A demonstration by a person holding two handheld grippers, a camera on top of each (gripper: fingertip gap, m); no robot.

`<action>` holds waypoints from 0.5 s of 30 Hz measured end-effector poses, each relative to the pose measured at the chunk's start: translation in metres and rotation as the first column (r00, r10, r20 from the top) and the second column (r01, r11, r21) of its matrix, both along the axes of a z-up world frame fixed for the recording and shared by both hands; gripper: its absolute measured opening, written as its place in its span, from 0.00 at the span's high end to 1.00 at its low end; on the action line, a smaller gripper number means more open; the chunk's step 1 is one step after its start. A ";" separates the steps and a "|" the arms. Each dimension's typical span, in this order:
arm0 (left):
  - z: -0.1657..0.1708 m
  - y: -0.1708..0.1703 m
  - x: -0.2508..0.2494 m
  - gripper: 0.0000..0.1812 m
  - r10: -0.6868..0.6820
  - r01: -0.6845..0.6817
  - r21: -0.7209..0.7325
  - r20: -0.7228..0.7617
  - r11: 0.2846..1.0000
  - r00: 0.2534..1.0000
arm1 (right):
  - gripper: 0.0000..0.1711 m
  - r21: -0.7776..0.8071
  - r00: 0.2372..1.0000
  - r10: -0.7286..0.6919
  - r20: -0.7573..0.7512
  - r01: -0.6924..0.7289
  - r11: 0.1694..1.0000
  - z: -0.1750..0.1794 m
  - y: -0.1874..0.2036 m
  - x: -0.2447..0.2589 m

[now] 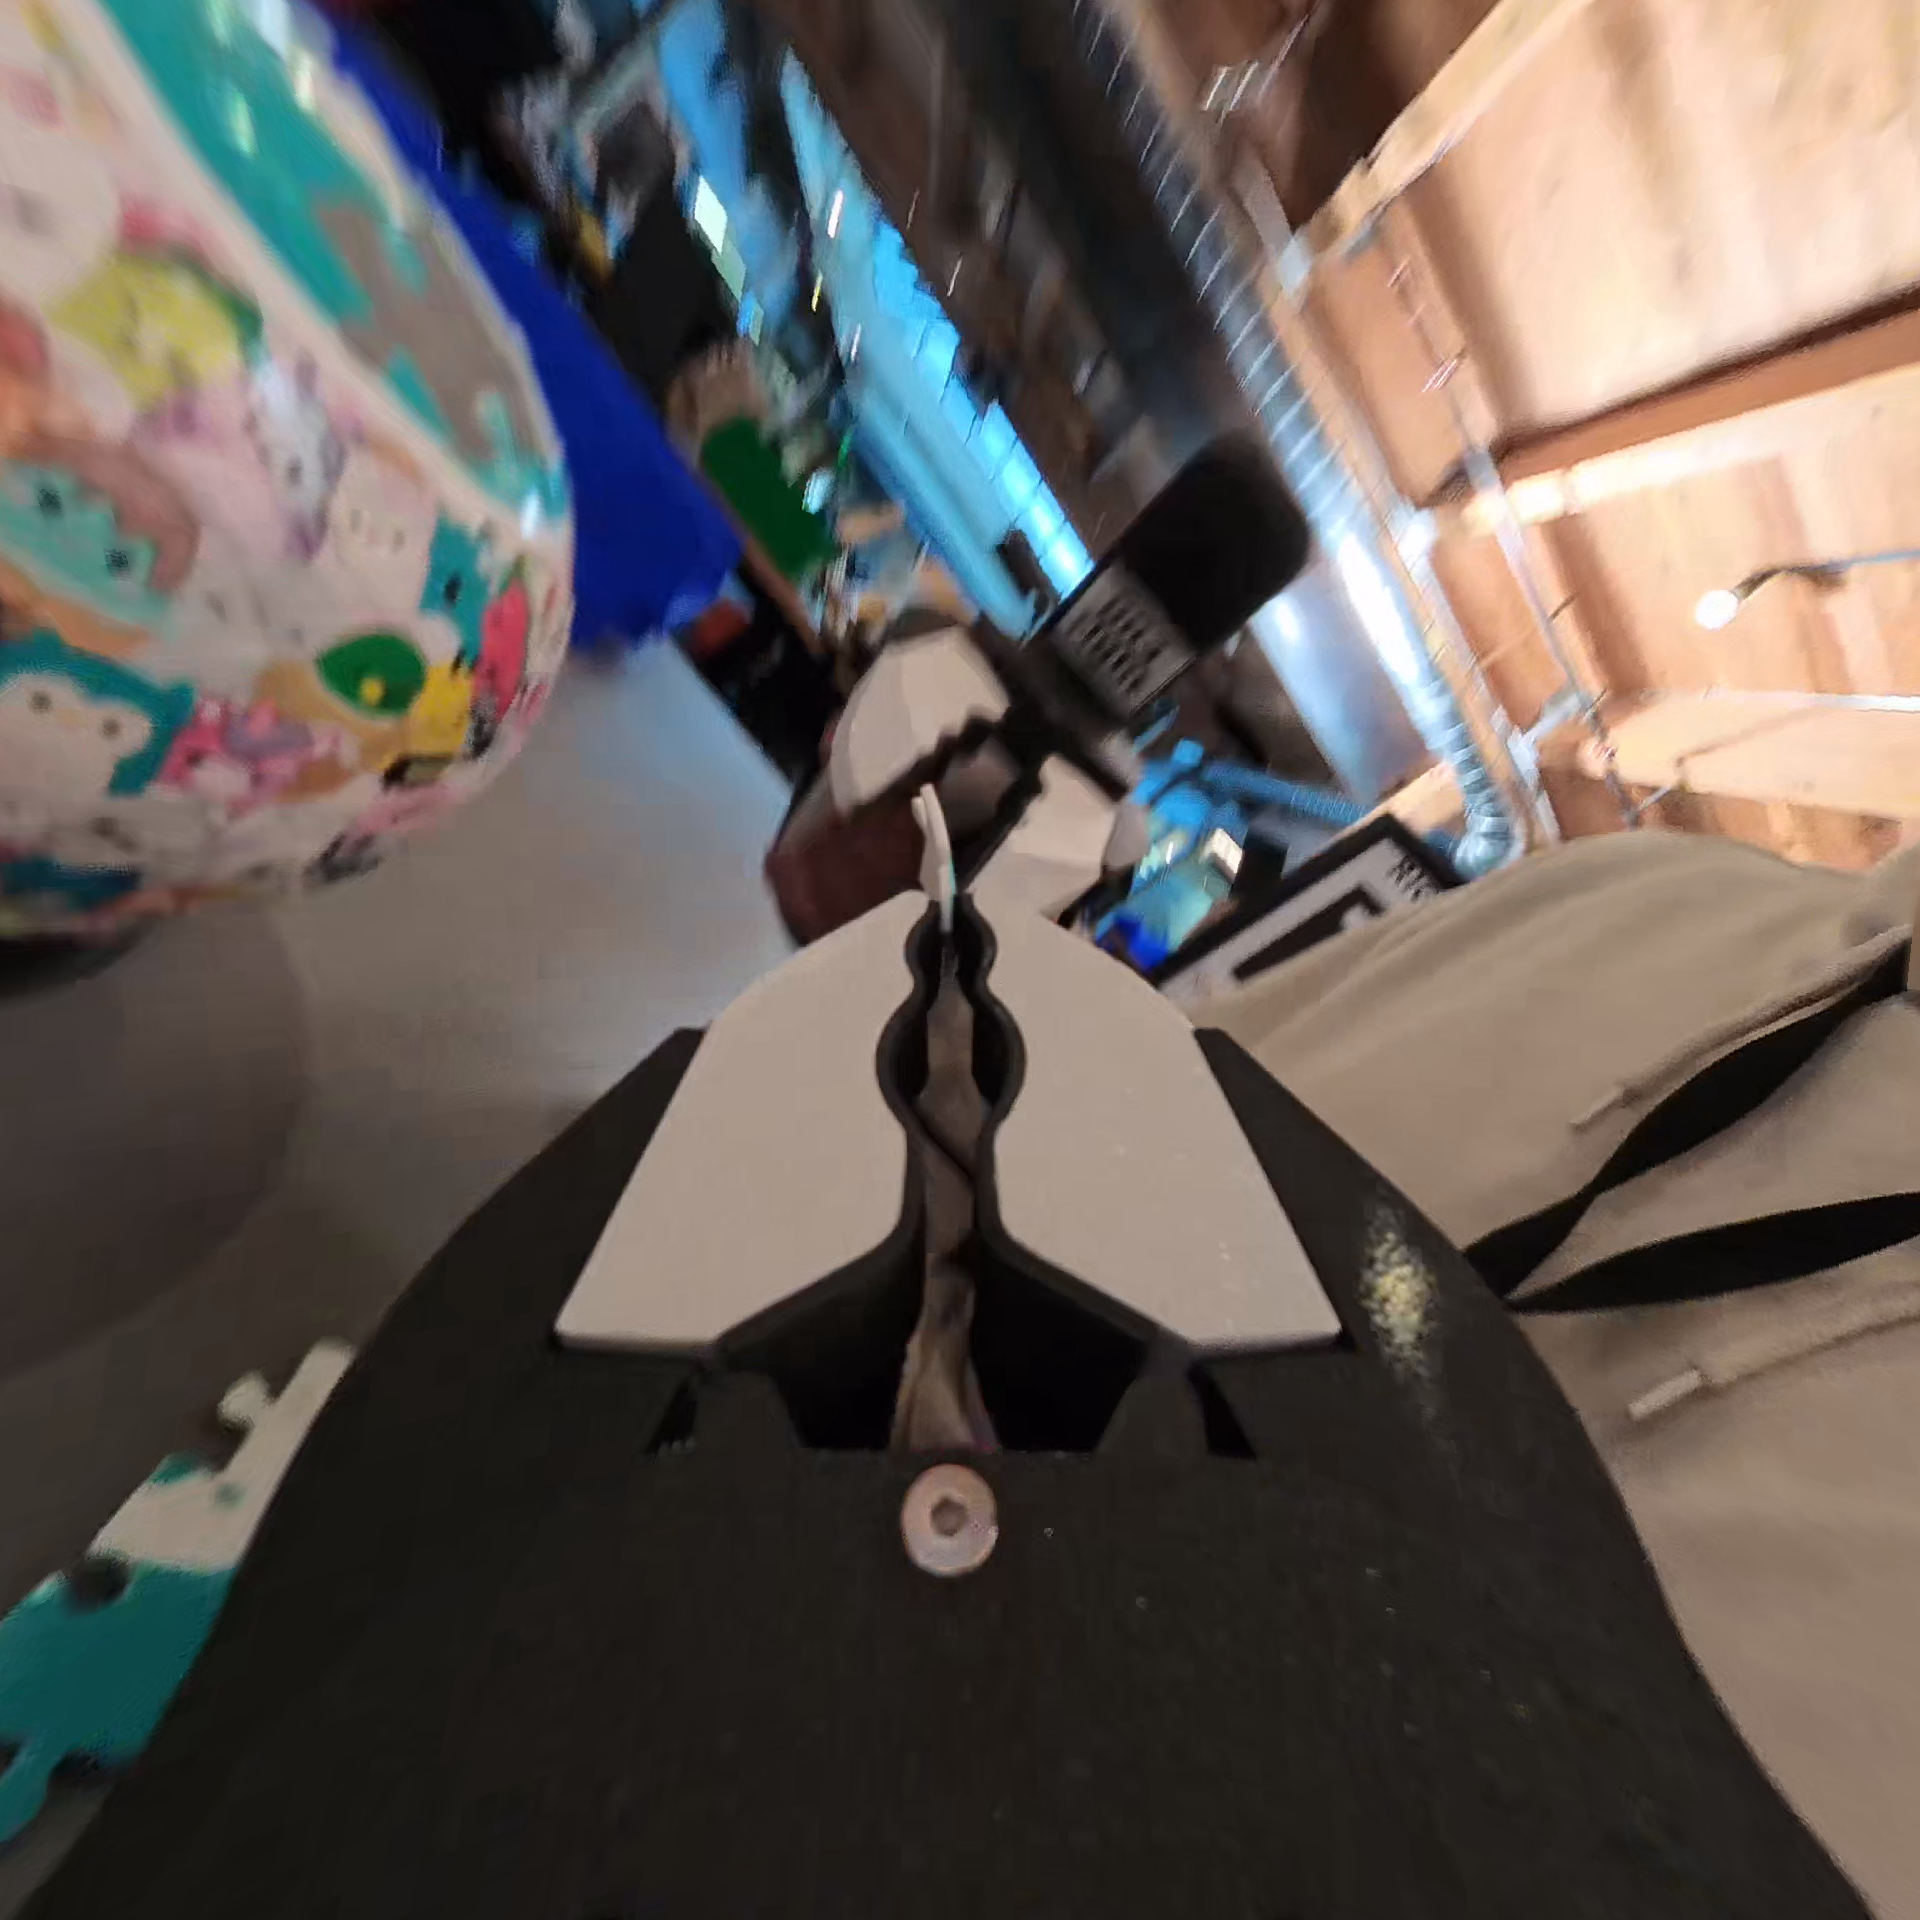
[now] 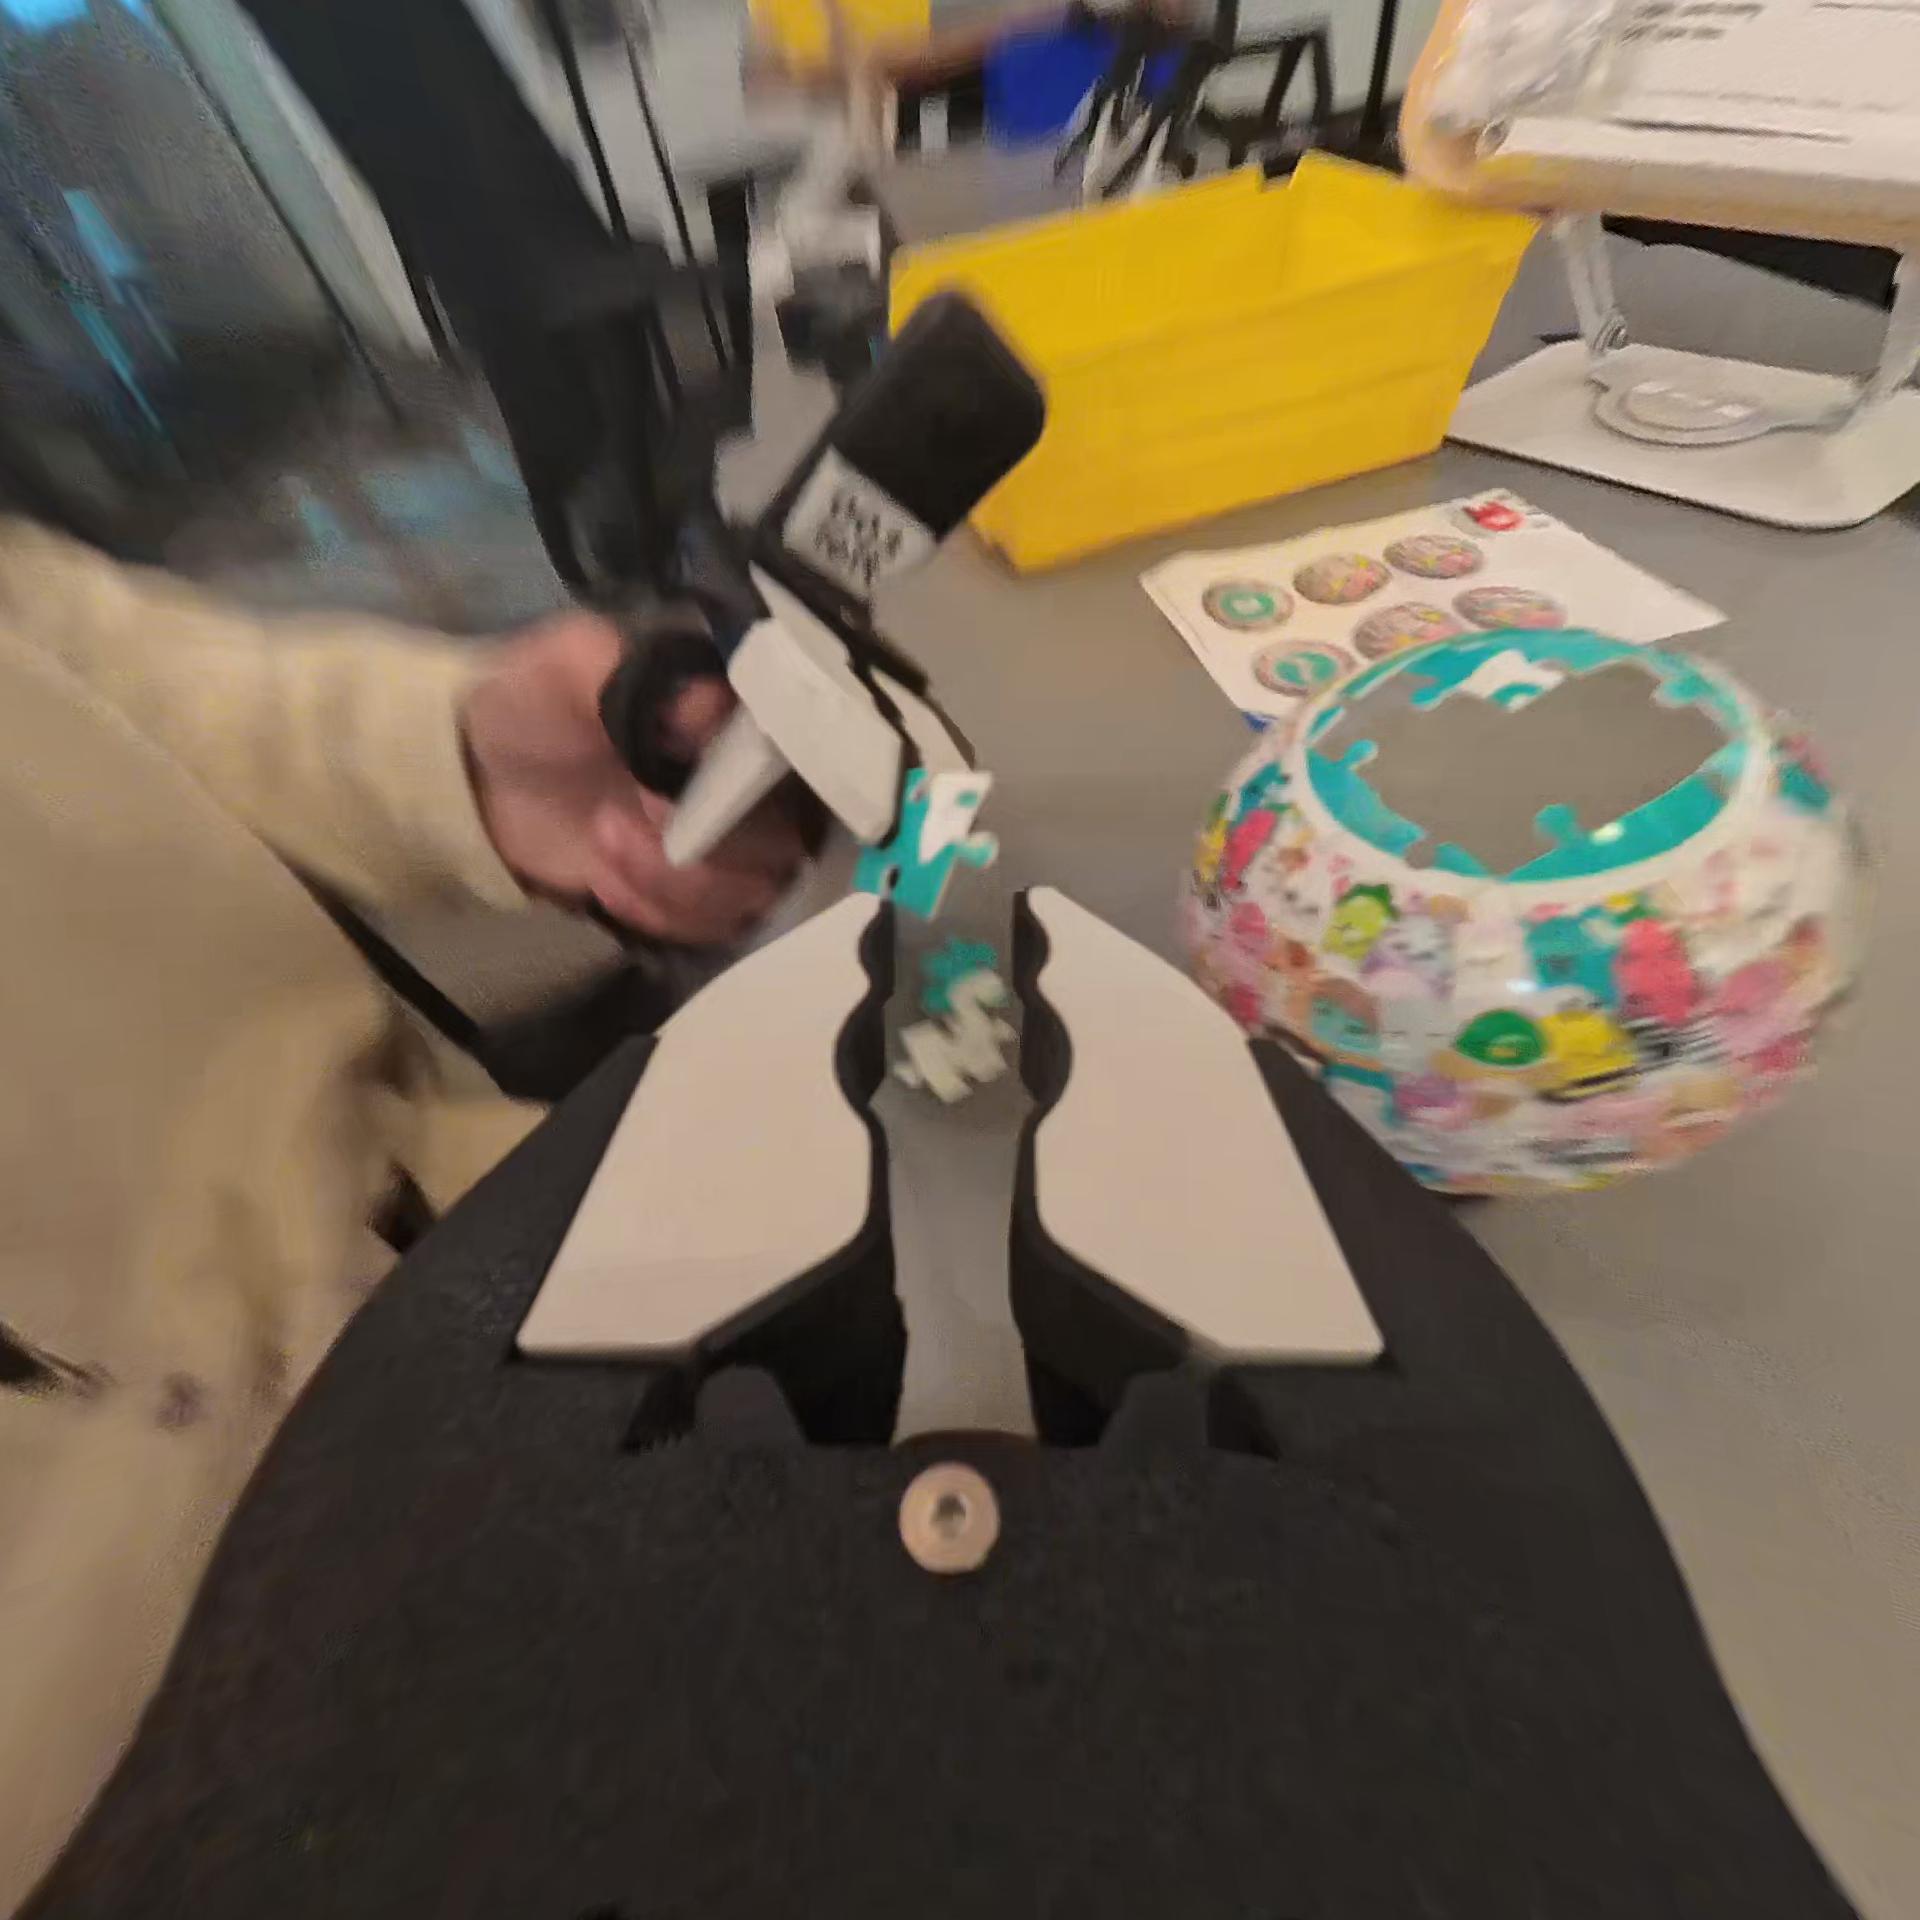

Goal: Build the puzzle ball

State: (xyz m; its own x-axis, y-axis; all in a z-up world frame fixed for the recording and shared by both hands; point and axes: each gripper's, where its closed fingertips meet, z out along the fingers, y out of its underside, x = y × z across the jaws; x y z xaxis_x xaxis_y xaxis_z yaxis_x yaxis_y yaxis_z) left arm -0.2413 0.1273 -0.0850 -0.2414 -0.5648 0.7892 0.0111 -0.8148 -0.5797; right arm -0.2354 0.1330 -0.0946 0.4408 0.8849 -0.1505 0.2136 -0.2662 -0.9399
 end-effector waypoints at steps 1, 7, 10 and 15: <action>0.011 0.003 -0.003 0.99 0.055 -0.056 0.001 0.073 0.998 0.996 | 0.92 -0.077 0.993 -0.031 -0.115 0.022 0.997 0.004 -0.003 -0.006; 0.028 -0.003 -0.002 0.99 0.133 -0.136 0.000 0.205 0.991 0.970 | 0.92 -0.338 0.673 -0.230 -0.703 -0.032 0.940 0.029 -0.013 -0.025; 0.028 -0.001 -0.003 0.99 0.153 -0.153 -0.020 0.224 0.988 0.962 | 0.93 -0.339 0.627 -0.258 -0.735 -0.011 0.941 0.031 -0.014 -0.021; 0.028 -0.007 0.000 0.99 0.151 -0.155 0.005 0.207 0.988 0.967 | 0.99 -0.355 0.675 -0.266 -0.688 0.007 0.935 0.027 -0.016 -0.018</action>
